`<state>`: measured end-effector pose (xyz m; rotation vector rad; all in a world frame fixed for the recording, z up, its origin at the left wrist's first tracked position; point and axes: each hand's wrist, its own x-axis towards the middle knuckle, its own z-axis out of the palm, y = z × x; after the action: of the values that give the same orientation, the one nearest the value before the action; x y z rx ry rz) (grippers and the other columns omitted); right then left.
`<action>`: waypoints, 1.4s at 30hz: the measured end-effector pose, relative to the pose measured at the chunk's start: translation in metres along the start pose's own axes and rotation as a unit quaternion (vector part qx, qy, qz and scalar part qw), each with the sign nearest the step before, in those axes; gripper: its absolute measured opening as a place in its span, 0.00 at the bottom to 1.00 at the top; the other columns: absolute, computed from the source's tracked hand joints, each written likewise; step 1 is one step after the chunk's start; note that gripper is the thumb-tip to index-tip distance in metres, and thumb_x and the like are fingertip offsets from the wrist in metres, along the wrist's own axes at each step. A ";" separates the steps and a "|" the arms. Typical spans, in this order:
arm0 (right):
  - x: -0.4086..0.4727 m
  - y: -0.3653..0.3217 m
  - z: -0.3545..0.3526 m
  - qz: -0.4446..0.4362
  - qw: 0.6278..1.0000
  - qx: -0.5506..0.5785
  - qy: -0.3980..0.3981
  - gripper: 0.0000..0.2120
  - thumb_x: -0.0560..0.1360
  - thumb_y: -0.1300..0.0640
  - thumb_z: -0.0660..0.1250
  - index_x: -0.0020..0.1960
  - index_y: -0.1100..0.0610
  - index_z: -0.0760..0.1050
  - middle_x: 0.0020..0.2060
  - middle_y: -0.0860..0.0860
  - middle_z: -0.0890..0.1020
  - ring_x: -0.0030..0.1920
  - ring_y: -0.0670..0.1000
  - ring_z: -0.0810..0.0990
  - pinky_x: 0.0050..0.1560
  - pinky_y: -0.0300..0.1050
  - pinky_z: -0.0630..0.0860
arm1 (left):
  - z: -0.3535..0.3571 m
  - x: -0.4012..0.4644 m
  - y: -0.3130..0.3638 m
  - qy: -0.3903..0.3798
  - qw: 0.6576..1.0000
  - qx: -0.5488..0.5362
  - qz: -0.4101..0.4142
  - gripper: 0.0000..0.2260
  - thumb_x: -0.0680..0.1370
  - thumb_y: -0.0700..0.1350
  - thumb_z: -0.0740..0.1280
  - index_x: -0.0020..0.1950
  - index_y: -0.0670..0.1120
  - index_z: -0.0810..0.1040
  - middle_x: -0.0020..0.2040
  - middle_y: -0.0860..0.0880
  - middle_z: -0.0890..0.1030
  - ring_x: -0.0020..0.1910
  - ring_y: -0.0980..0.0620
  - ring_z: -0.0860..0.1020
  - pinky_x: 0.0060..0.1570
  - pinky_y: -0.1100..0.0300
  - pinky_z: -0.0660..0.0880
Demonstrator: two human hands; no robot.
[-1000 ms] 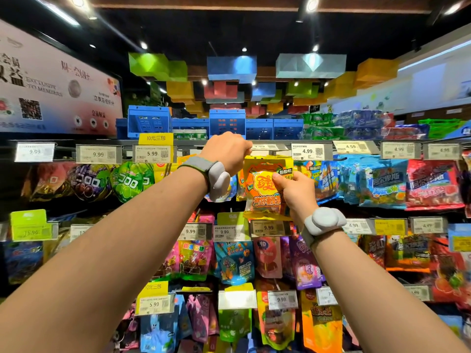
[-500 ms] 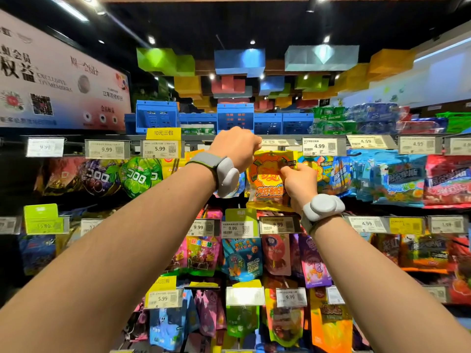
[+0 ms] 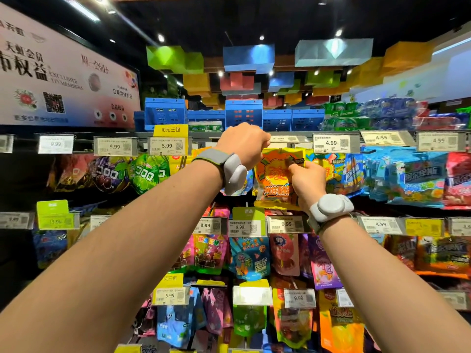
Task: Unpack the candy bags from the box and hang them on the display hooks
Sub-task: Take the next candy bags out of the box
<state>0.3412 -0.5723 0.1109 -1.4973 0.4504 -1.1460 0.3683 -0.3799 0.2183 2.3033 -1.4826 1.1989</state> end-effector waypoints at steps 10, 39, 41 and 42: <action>-0.025 -0.028 0.001 -0.007 0.998 0.022 0.060 0.04 0.74 0.63 0.67 0.45 0.65 0.78 0.35 0.54 0.75 0.38 0.51 0.67 0.36 0.47 0.64 | 0.000 0.001 -0.001 -0.001 1.000 -0.008 0.002 0.09 0.79 0.41 0.61 0.39 0.47 0.70 0.40 0.46 0.74 0.40 0.41 0.71 0.37 0.54 0.61; -0.008 -0.023 0.024 0.029 0.992 -0.091 0.088 0.25 0.71 0.36 0.71 0.47 0.60 0.78 0.45 0.59 0.78 0.47 0.60 0.76 0.53 0.51 0.73 | -0.004 -0.001 0.000 -0.010 1.000 -0.009 0.008 0.09 0.81 0.42 0.59 0.41 0.46 0.70 0.40 0.47 0.72 0.40 0.43 0.69 0.39 0.52 0.62; -0.004 -0.025 0.022 0.049 0.987 -0.139 0.066 0.31 0.73 0.35 0.68 0.60 0.61 0.77 0.58 0.61 0.79 0.58 0.63 0.77 0.61 0.53 0.72 | -0.004 0.000 0.000 -0.010 1.000 -0.004 0.009 0.07 0.80 0.42 0.60 0.43 0.45 0.73 0.40 0.47 0.72 0.40 0.43 0.68 0.39 0.52 0.62; -0.002 -0.027 0.021 0.055 0.985 -0.155 0.053 0.32 0.73 0.33 0.66 0.62 0.60 0.77 0.61 0.61 0.78 0.60 0.63 0.77 0.62 0.54 0.72 | -0.003 0.000 0.000 -0.009 1.000 0.000 0.010 0.07 0.80 0.41 0.61 0.44 0.44 0.74 0.40 0.47 0.72 0.41 0.43 0.68 0.39 0.52 0.62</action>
<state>0.3491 -0.5515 0.1371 -1.6576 0.8055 -1.1072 0.3666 -0.3779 0.2204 2.3106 -1.5163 1.1872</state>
